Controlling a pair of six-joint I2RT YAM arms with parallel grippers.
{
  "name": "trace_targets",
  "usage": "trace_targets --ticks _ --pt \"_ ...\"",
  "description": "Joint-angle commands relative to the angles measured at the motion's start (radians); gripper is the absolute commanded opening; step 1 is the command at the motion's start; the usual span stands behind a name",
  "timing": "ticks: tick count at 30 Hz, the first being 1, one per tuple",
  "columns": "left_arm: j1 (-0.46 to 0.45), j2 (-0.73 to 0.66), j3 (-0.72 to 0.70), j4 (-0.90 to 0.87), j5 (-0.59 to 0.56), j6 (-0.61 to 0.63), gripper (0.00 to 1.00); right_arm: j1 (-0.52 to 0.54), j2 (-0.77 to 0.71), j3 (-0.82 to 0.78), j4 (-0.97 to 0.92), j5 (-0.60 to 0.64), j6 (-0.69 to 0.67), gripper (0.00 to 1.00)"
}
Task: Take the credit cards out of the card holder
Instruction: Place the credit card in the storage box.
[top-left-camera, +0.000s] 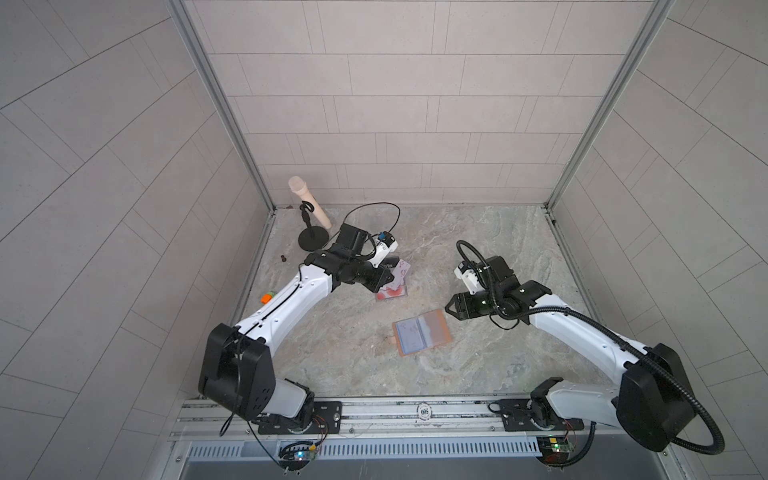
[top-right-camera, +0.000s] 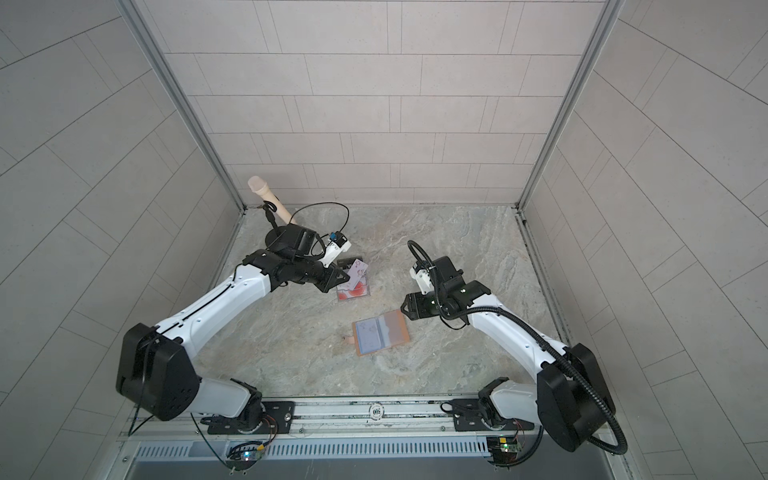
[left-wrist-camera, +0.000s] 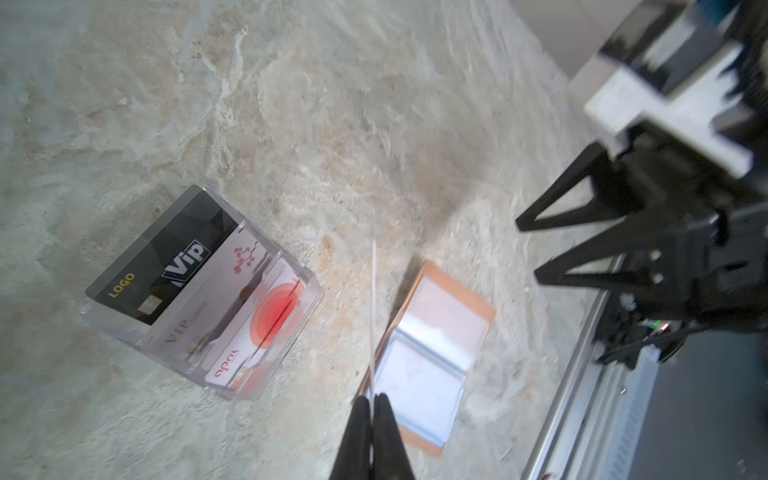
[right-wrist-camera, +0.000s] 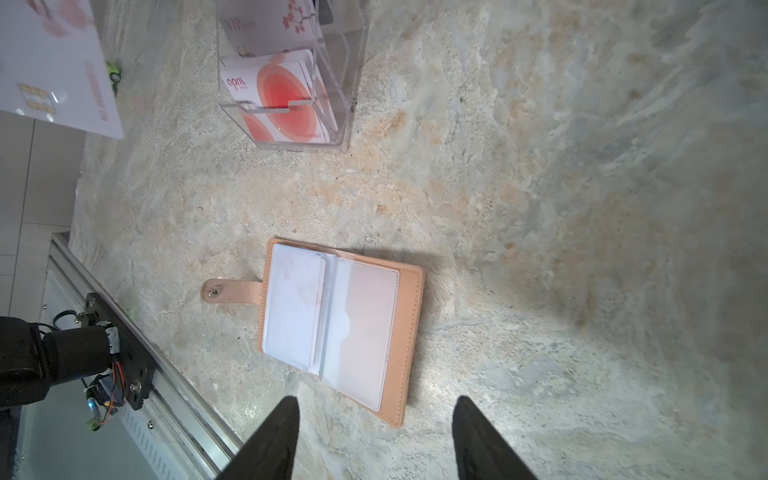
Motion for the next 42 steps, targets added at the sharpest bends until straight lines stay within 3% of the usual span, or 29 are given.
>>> trace_targets --ticks 1,8,20,26,42 --pt "0.000 -0.002 0.065 -0.169 -0.086 0.295 0.01 0.005 0.018 0.045 -0.073 0.069 -0.060 0.63" --pt "0.003 0.075 0.141 -0.238 -0.229 0.578 0.04 0.008 0.081 0.064 -0.078 0.082 -0.066 0.63" --pt "0.004 0.280 0.331 -0.290 -0.309 0.811 0.02 0.014 0.040 0.046 -0.082 0.094 -0.076 0.63" --pt "0.004 0.380 0.419 -0.352 -0.329 0.856 0.01 0.014 0.029 0.038 -0.073 0.078 -0.079 0.62" --pt "0.003 0.463 0.420 -0.274 -0.362 0.857 0.02 0.015 -0.006 0.019 -0.052 0.047 -0.081 0.62"
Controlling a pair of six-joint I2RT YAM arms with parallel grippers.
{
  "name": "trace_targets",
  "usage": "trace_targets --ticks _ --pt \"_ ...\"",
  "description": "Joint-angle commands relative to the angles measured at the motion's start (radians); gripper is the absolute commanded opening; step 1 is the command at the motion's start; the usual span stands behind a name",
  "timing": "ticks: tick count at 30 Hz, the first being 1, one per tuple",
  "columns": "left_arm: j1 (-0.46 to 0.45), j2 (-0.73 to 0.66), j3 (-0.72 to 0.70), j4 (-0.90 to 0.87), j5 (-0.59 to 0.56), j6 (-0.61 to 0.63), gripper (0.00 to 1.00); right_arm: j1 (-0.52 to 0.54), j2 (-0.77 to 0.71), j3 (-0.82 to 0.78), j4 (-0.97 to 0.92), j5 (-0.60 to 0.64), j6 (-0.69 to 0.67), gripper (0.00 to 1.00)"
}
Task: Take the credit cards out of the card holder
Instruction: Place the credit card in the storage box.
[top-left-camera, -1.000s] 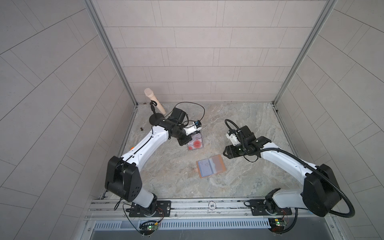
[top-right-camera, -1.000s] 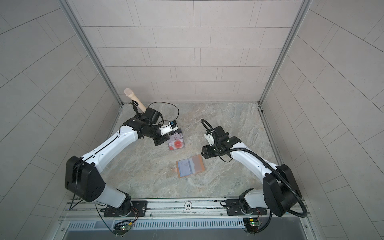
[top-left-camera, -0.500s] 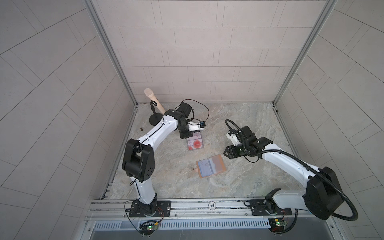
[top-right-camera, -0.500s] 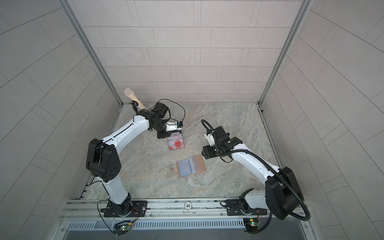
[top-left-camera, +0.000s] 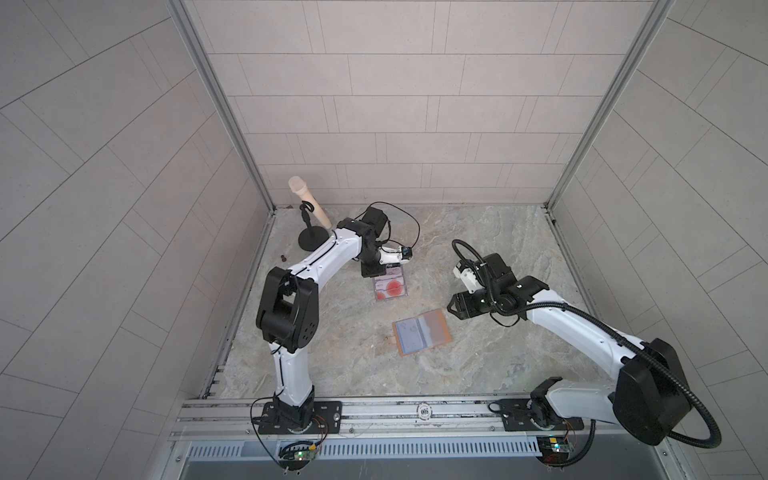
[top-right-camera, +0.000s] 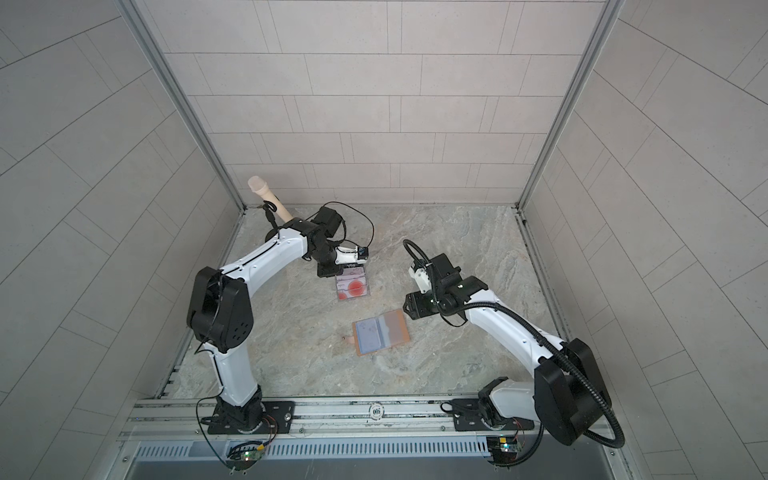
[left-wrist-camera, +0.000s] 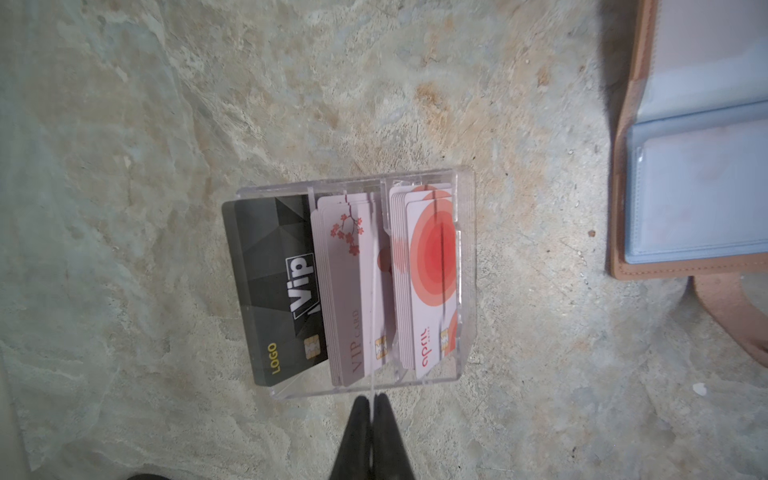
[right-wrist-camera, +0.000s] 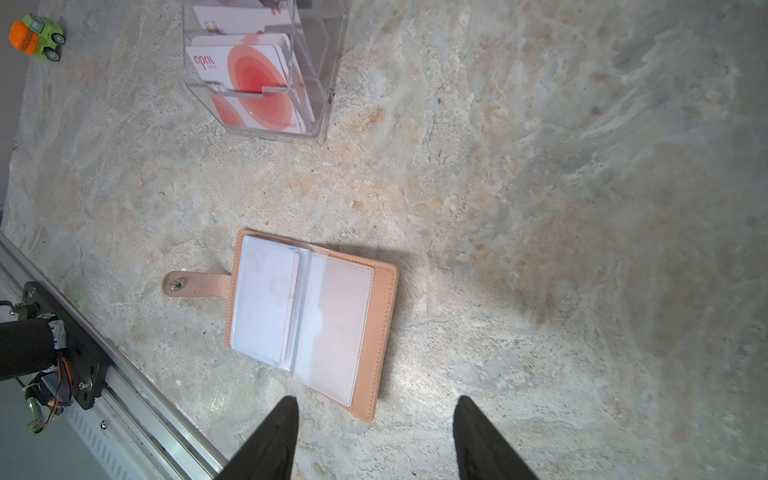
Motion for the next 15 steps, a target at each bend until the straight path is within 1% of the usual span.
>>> trace_targets --ticks 1,5,11,15 --pt "0.004 0.011 -0.004 0.023 -0.015 0.000 0.02 0.006 -0.032 -0.011 0.000 -0.008 -0.022 0.62" --pt "0.004 0.015 -0.005 0.044 -0.020 -0.013 0.04 0.006 -0.033 -0.014 0.004 -0.011 -0.022 0.62" --pt "0.001 0.030 -0.005 0.044 0.005 -0.017 0.05 0.005 -0.033 -0.011 0.006 -0.018 -0.021 0.62" --pt "0.000 0.053 0.002 0.035 -0.004 -0.019 0.05 0.006 -0.046 -0.015 0.007 -0.015 -0.023 0.62"
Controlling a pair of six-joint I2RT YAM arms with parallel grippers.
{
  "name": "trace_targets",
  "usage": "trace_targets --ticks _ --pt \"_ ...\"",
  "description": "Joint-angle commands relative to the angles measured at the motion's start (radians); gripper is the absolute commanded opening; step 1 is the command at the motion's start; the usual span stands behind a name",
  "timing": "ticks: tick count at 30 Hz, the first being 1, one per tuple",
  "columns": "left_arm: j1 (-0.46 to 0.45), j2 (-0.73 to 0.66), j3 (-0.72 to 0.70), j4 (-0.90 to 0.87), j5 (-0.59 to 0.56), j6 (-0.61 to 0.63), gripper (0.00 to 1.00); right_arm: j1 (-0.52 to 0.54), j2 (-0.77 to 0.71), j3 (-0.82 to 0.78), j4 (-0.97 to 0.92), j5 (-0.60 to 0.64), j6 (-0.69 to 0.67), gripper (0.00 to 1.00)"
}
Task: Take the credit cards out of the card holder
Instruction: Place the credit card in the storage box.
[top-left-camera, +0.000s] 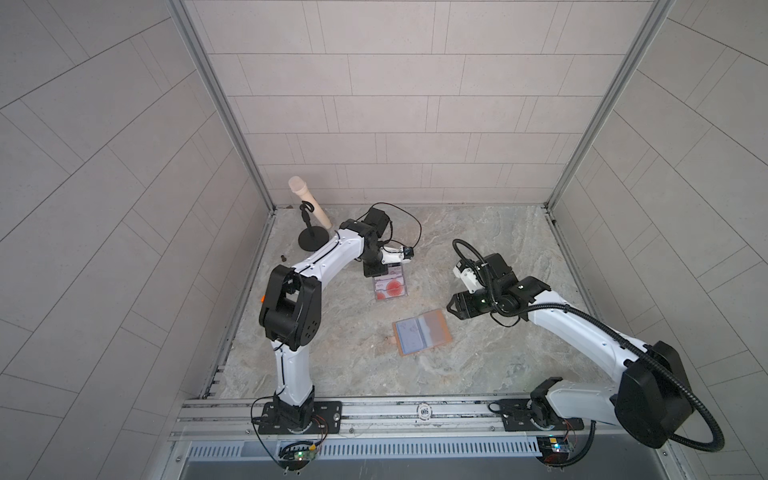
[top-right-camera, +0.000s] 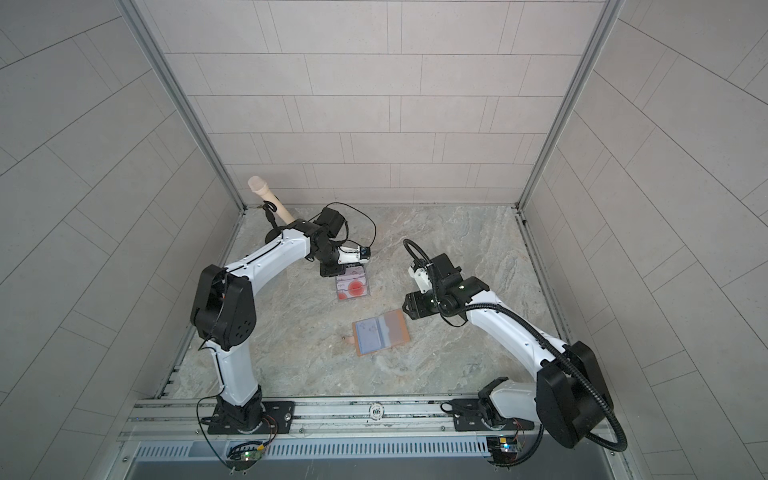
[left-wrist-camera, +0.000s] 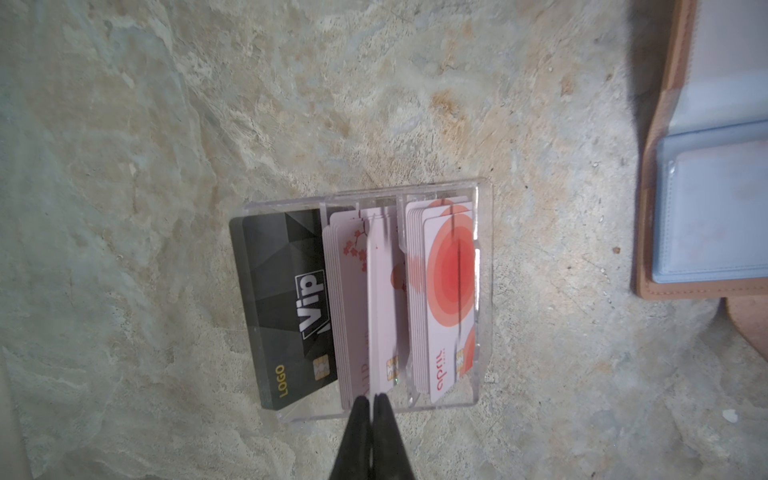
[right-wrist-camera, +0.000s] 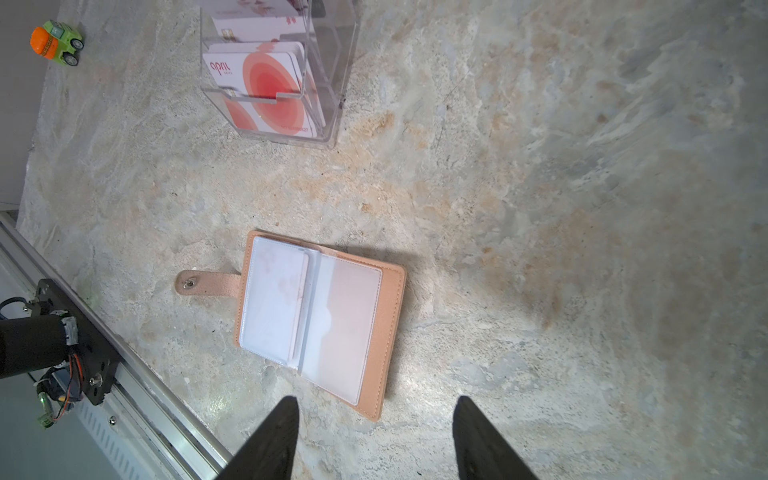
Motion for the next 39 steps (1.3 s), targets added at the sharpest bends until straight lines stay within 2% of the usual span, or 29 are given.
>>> trace_targets --ticks 1,12,21,26,31,34,37,39 --pt "0.000 0.036 0.004 -0.004 -0.001 -0.008 0.05 0.007 -0.034 -0.015 0.007 -0.005 -0.022 0.62" --pt "0.000 0.046 -0.007 -0.020 -0.020 0.006 0.09 0.007 -0.033 -0.014 0.008 -0.005 -0.024 0.62" --pt "-0.003 0.043 0.009 -0.020 -0.013 -0.029 0.27 0.007 -0.043 -0.017 0.011 -0.005 -0.023 0.62" --pt "-0.005 0.023 0.035 -0.024 -0.009 -0.073 0.34 0.011 -0.047 -0.017 0.016 -0.003 -0.019 0.62" --pt "-0.006 -0.042 0.048 -0.017 -0.006 -0.116 0.37 0.058 -0.064 -0.035 0.065 -0.001 0.009 0.62" --pt "-0.007 -0.118 0.017 0.011 -0.019 -0.151 0.44 0.108 -0.058 -0.030 0.067 0.044 0.017 0.62" --pt "-0.006 -0.196 -0.023 0.035 -0.042 -0.228 0.48 0.152 -0.048 -0.026 0.082 0.116 0.048 0.62" --pt "-0.007 -0.259 -0.072 0.073 -0.052 -0.324 0.50 0.185 -0.045 -0.032 0.115 0.148 0.078 0.62"
